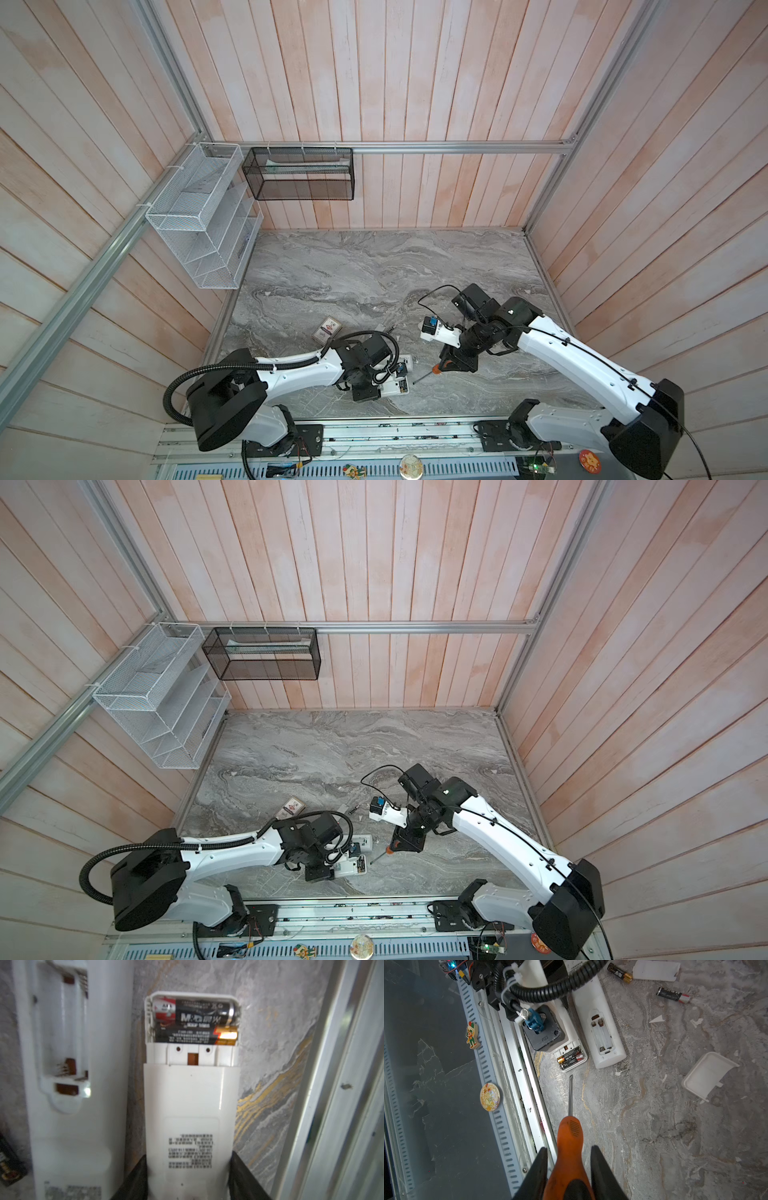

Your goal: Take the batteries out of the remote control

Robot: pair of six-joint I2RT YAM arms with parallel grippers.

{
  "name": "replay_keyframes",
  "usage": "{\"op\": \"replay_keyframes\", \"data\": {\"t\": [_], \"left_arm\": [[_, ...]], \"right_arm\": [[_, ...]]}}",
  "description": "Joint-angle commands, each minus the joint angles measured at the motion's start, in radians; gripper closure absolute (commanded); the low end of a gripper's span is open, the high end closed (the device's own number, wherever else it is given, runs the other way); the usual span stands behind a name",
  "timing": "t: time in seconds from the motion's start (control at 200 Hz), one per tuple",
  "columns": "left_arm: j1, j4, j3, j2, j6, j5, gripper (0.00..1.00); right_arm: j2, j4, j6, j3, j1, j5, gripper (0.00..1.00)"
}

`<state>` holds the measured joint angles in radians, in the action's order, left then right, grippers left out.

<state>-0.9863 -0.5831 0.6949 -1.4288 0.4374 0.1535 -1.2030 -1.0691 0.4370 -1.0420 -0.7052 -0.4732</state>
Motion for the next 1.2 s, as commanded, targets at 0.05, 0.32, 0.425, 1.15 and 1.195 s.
{"op": "replay_keyframes", "data": {"t": [0.05, 0.32, 0.425, 1.15, 1.195], "left_arm": [[0.005, -0.011, -0.012, -0.008, 0.013, 0.027, 0.54], [0.005, -0.012, -0.008, -0.005, 0.015, 0.037, 0.57], [0.005, -0.013, -0.009, -0.002, 0.015, 0.04, 0.58], [0.006, -0.012, -0.008, -0.001, 0.015, 0.042, 0.6], [0.006, -0.012, -0.008, 0.0, 0.015, 0.043, 0.6]], "right_arm": [[-0.009, 0.014, -0.016, 0.001, 0.003, -0.02, 0.89], [-0.023, 0.029, -0.037, -0.004, 0.001, 0.002, 0.89], [-0.04, 0.037, -0.04, -0.012, -0.001, 0.005, 0.89], [-0.107, 0.08, -0.061, -0.059, -0.005, -0.026, 0.9], [-0.11, 0.082, -0.064, -0.062, -0.005, -0.03, 0.9]]}}
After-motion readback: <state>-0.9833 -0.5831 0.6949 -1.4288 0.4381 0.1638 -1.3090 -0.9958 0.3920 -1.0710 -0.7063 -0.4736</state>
